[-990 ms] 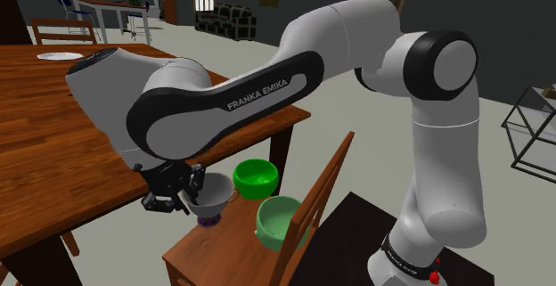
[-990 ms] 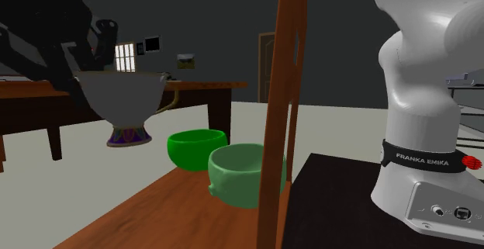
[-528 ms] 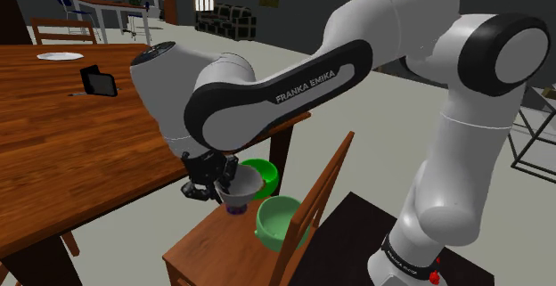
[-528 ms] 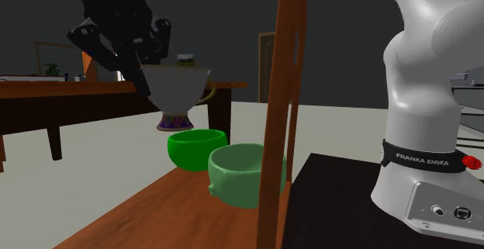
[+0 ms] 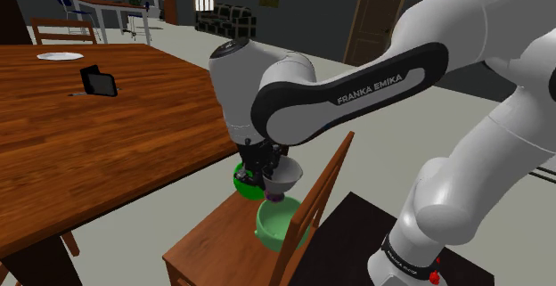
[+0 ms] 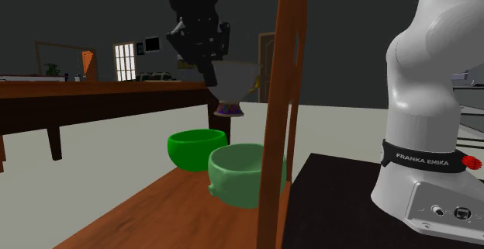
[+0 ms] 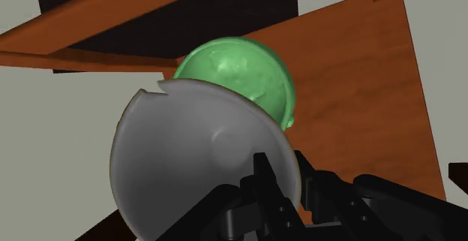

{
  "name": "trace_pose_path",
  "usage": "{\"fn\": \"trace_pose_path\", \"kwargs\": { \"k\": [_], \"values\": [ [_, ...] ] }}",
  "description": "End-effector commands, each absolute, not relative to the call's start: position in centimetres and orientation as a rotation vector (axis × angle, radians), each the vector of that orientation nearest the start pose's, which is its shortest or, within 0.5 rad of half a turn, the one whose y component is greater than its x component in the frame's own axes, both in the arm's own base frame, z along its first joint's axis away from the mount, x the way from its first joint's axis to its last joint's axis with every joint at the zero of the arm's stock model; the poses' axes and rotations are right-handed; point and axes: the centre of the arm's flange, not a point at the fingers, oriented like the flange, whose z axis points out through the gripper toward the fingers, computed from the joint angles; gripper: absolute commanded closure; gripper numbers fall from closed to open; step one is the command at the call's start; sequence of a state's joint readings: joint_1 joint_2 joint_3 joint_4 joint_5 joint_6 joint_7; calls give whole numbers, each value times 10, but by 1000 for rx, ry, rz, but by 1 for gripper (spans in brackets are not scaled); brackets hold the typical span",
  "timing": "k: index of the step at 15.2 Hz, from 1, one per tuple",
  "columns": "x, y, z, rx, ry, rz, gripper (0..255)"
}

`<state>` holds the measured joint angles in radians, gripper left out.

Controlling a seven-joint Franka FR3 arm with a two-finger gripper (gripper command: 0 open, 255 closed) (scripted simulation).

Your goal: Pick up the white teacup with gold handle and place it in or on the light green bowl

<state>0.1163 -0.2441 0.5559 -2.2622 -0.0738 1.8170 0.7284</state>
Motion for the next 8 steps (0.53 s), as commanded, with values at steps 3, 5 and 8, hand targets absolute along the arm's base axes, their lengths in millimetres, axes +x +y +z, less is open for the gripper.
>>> {"fn": "trace_pose_path", "kwargs": {
  "k": [3,5,8],
  "values": [
    [341,253,424,-3440,99,100,255],
    [341,253,413,-3440,99,100,255],
    [341,253,398,-3440,99,100,255]
  ]
}}
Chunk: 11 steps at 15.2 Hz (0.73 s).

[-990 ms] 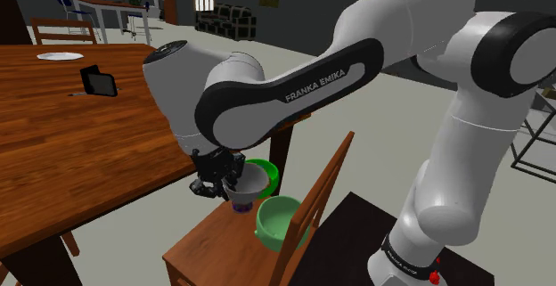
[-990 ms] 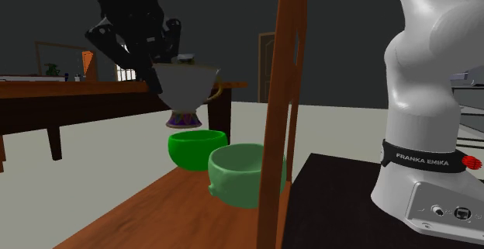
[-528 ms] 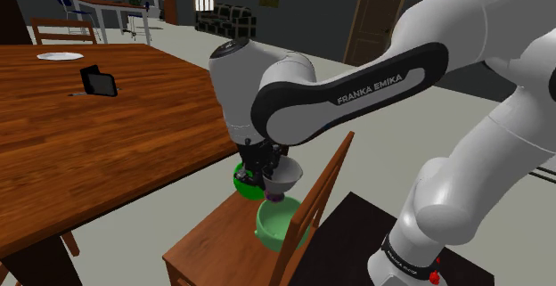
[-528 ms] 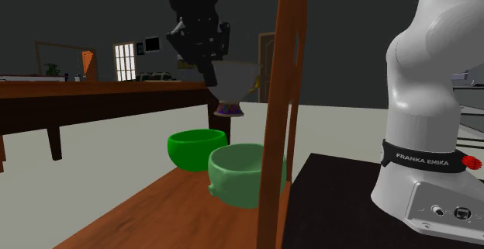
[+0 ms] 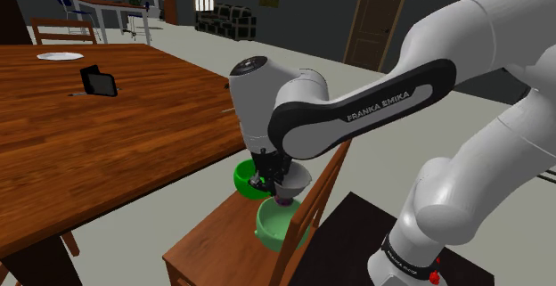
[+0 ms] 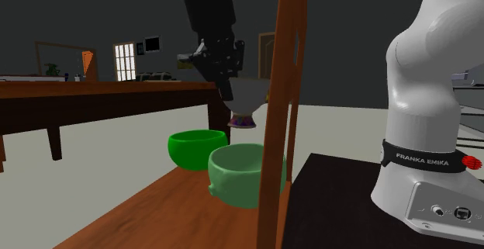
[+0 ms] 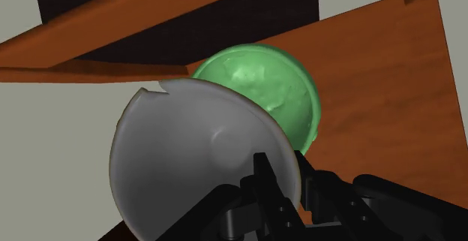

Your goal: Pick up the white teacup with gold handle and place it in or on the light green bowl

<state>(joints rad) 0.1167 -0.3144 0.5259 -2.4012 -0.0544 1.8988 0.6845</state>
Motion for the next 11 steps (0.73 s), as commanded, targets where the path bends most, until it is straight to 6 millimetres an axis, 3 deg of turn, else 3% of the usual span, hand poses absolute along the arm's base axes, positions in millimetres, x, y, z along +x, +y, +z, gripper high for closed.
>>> {"fn": "trace_pose_path", "kwargs": {
  "k": [1,11],
  "values": [
    [341,253,392,-3440,99,100,255],
    [341,253,338,-3440,99,100,255]
  ]
}}
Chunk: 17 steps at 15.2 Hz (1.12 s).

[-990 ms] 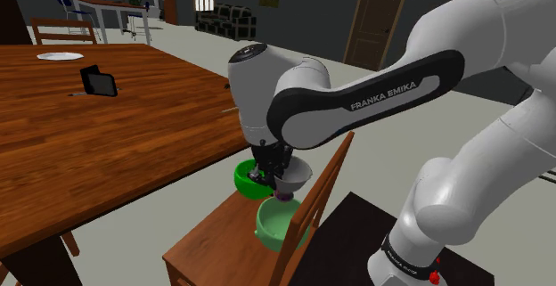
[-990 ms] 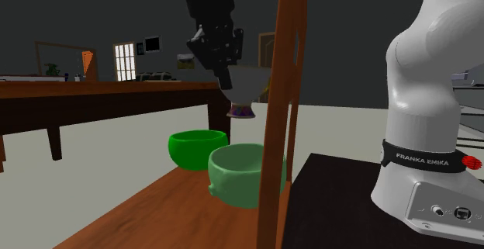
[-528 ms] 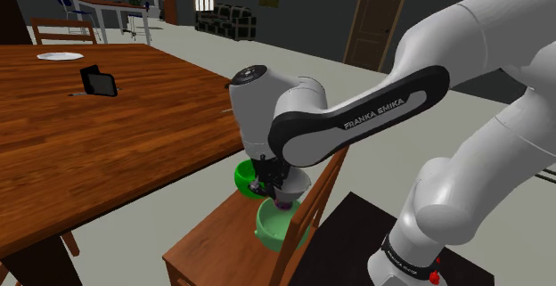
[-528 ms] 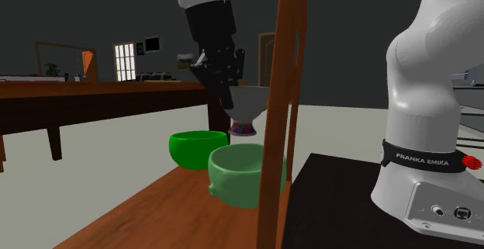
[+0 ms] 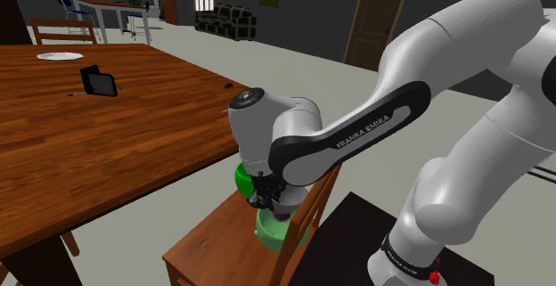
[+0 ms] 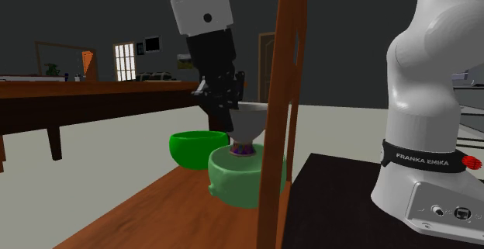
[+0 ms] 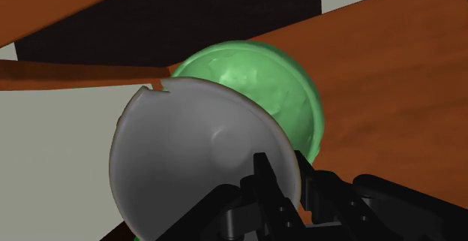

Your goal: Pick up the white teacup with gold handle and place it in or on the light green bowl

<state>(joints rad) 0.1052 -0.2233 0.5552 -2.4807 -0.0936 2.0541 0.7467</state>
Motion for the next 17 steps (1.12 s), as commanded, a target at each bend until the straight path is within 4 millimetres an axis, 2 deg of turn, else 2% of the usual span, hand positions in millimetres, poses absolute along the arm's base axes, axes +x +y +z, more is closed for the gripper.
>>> {"fn": "trace_pose_path", "kwargs": {
  "k": [1,8,9,14,17],
  "values": [
    [341,253,338,-3440,99,100,255],
    [341,253,338,-3440,99,100,255],
    [341,253,338,-3440,99,100,0],
    [341,253,338,-3440,99,100,0],
    [343,265,376,-3440,99,100,0]
  ]
}}
